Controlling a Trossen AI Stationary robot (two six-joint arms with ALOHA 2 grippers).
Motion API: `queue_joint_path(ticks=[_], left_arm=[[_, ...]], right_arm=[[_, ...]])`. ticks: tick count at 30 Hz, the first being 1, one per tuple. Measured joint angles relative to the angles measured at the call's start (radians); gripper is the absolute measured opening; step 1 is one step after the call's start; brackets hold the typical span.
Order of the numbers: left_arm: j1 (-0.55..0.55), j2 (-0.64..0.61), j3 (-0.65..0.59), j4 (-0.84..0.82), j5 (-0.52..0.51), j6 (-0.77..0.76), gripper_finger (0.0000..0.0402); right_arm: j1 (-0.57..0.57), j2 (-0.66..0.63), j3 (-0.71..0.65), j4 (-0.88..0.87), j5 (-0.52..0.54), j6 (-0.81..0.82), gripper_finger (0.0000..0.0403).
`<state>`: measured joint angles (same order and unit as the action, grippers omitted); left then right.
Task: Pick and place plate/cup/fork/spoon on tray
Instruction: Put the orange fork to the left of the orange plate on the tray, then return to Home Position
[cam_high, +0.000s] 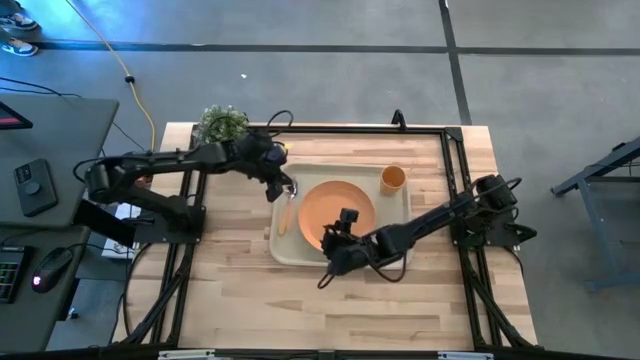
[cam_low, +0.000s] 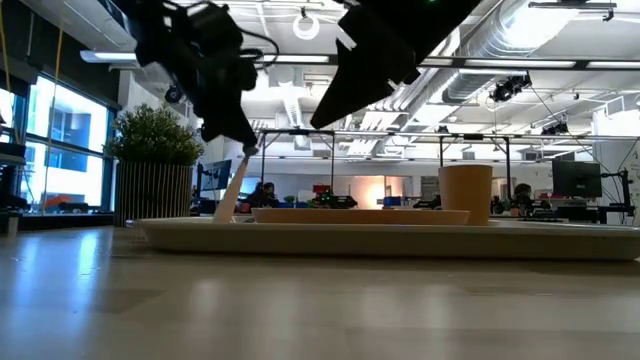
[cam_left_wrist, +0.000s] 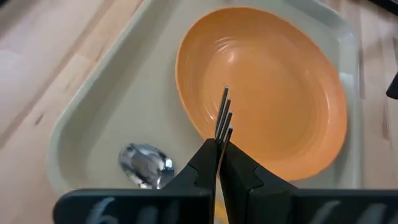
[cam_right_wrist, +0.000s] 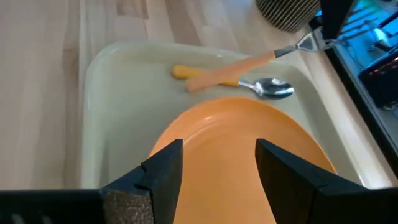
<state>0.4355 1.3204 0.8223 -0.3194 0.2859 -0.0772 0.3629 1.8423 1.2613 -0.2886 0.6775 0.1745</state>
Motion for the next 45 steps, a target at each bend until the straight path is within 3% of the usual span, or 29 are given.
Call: queue_joint_path(ticks=[9, 19, 27, 33, 37, 40, 45], left_arm=[[0.036, 0.126, 0.002, 0.094, 0.036, -0.015, 0.0004], [0.02, 0.207, 0.001, 0.123, 0.004, 0.005, 0.0048], [-0.041, 0.265, 0.0, 0.14, -0.119, 0.067, 0.0078], [-0.053, 0.246, 0.0, 0.128, -0.212, 0.026, 0.0095], [-0.061, 0.19, 0.0, 0.111, -0.22, -0.047, 0.0099], [-0.1, 0.131, -0.007, 0.138, -0.267, -0.075, 0.0094], [-0.207, 0.022, -0.061, 0.237, -0.432, -0.05, 0.0079]], right_arm=[[-0.046, 0.0, 0.0, -0.025, -0.043, -0.02, 0.0193], [-0.065, 0.0, 0.0, -0.025, -0.045, -0.071, 0.0193], [-0.086, 0.0, 0.0, -0.019, -0.043, -0.063, 0.0193], [-0.118, 0.022, 0.0, -0.004, -0.024, -0.054, 0.0193], [-0.154, 0.059, 0.0, -0.008, -0.041, -0.059, 0.0193], [-0.19, 0.097, 0.0, 0.005, -0.109, -0.051, 0.0193], [-0.215, 0.12, 0.0, 0.066, -0.286, -0.09, 0.0193]])
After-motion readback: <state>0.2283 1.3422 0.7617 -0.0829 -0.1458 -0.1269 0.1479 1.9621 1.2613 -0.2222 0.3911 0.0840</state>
